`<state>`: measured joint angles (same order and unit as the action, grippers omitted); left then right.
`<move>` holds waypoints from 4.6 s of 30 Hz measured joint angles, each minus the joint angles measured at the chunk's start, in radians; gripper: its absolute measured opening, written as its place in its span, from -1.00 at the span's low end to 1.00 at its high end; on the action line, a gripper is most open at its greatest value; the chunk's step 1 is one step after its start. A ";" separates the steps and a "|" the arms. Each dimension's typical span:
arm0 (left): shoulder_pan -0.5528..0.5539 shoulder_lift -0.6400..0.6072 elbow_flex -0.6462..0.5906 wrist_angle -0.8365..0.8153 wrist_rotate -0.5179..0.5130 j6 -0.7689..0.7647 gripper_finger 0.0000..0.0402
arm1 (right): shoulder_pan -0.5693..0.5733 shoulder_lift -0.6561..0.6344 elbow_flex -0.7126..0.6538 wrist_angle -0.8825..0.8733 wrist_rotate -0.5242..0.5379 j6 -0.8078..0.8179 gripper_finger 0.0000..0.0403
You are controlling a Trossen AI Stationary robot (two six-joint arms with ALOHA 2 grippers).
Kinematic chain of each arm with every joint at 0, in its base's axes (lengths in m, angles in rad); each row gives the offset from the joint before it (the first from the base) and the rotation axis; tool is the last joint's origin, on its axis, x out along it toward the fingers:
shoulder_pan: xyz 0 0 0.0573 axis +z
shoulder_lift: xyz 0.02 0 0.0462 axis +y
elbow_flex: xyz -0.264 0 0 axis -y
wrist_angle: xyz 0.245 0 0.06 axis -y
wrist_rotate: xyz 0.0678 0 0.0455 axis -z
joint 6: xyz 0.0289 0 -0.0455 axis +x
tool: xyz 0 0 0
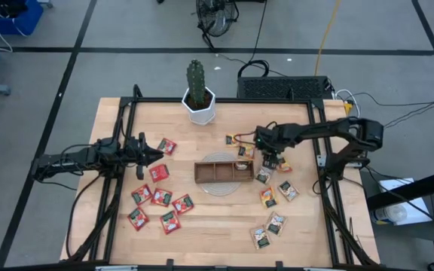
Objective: Pick & Place Tea
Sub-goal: Put the brown tea bag into the right section of the wooden organizer
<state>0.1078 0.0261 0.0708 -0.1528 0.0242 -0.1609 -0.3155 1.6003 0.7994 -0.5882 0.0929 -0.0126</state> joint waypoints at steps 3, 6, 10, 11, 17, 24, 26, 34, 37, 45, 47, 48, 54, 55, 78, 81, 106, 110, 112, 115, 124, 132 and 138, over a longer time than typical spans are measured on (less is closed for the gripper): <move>0.000 0.000 0.000 0.000 0.000 0.000 -0.71 | -0.013 0.015 -0.001 -0.002 -0.021 0.005 0.09; 0.000 0.000 0.000 0.000 0.000 0.000 -0.71 | -0.013 0.027 -0.001 -0.006 -0.025 0.015 -0.11; 0.000 0.000 0.000 0.000 0.000 0.000 -0.71 | -0.012 0.045 -0.001 -0.003 -0.029 0.031 -0.46; 0.000 0.000 0.000 0.000 0.000 0.000 -0.71 | -0.012 0.049 -0.001 -0.002 -0.029 0.031 -0.55; 0.000 0.000 0.000 0.000 0.000 0.000 -0.71 | -0.007 0.054 -0.002 0.010 -0.014 0.054 -0.97; 0.000 0.000 0.000 0.000 0.000 0.000 -0.71 | 0.057 -0.049 -0.011 0.044 0.206 0.061 -1.00; 0.000 0.000 0.000 0.000 0.000 0.000 -0.71 | 0.082 -0.109 -0.011 0.048 0.277 0.060 -1.00; 0.000 0.000 0.000 0.000 0.000 0.000 -0.71 | 0.134 -0.339 0.006 0.080 0.347 0.078 -1.00; 0.000 0.000 0.000 0.000 0.000 0.000 -0.71 | 0.110 -0.396 0.007 -0.008 0.382 0.045 -0.95; 0.000 0.000 0.000 0.000 0.000 0.000 -0.71 | -0.125 -0.414 -0.021 -0.212 0.171 0.146 -0.31; 0.000 0.000 0.000 0.000 0.000 0.000 -0.71 | -0.173 -0.401 -0.050 -0.197 0.104 0.149 -0.11; 0.000 0.000 0.000 0.000 0.000 0.000 -0.71 | -0.191 -0.389 -0.059 -0.188 0.086 0.136 -0.01; 0.000 0.000 0.000 0.000 0.000 0.000 -0.71 | -0.265 -0.296 -0.061 -0.157 0.063 0.114 0.40; 0.000 0.000 0.000 0.000 0.000 0.000 -0.71 | -0.275 -0.278 -0.061 -0.156 0.063 0.106 0.42; 0.000 0.000 0.000 0.000 0.000 0.000 -0.71 | -0.339 -0.039 -0.058 -0.153 -0.126 0.076 -0.04; 0.000 0.000 0.000 0.000 0.000 0.000 -0.71 | -0.339 -0.038 -0.058 -0.154 -0.126 0.079 -0.29; 0.000 0.000 0.000 0.000 0.000 0.000 -0.71 | 0.048 -0.512 -0.063 0.001 0.115 0.458 -1.00; 0.000 0.000 0.000 0.000 0.000 0.000 -0.71 | 0.271 -0.549 -0.062 0.078 0.289 0.555 -1.00; 0.000 0.000 0.000 0.000 0.000 0.000 -0.71 | 0.370 -0.549 -0.062 0.138 0.370 0.594 -1.00; 0.000 0.000 0.000 0.000 0.000 0.000 -0.71 | 0.512 -0.527 -0.062 0.227 0.481 0.654 -1.00; 0.000 0.000 0.000 0.000 0.000 0.000 -0.71 | 0.818 -0.266 -0.060 0.632 0.872 0.730 -1.00; 0.000 0.000 0.000 0.000 0.000 0.000 -0.71 | 0.868 0.039 -0.060 1.001 1.191 0.727 -1.00; 0.000 0.000 0.000 0.000 0.000 0.000 -0.71 | 0.831 0.141 -0.060 1.150 1.271 0.725 -1.00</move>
<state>0.1078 0.0261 0.0707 -0.1528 0.0242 -0.1609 0.5152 1.7413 0.7395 0.5616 1.3639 0.7123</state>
